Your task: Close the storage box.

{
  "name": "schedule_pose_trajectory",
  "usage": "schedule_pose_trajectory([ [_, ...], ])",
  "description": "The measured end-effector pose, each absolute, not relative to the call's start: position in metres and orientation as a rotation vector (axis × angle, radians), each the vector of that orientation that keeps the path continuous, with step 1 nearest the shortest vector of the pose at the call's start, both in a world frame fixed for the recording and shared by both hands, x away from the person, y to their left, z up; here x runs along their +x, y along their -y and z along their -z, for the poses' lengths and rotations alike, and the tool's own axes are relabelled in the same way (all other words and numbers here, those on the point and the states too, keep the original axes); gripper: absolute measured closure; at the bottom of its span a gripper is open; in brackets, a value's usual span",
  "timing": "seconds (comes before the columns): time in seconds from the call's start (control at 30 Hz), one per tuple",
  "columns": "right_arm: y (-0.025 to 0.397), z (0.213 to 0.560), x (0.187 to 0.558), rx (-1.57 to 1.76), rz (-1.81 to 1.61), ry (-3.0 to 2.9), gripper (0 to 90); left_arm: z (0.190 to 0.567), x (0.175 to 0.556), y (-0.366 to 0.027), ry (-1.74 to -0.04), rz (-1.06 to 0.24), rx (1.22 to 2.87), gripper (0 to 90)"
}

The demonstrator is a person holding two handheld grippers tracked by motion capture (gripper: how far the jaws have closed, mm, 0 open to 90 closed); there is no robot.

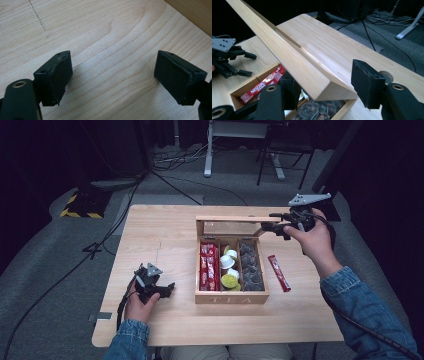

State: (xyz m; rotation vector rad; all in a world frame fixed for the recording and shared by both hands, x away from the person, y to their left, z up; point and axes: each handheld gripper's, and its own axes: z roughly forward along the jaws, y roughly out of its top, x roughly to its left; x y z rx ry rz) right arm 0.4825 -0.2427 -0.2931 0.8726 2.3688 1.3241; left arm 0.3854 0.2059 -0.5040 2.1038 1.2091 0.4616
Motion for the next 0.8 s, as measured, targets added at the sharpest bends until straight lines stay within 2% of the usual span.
schedule_pose_trajectory([
  [0.4, 0.241, 0.305, 0.457, 0.841, -1.264, -2.416, 43.0, 0.504, 0.385, -0.206, -1.211, -0.459, 2.1, 15.5],
  [0.8, 0.239, 0.318, 0.433, 0.762, -1.2, -2.403, 38.3, 0.504, 0.385, -0.206, -1.211, -0.459, 2.099, 15.6],
])
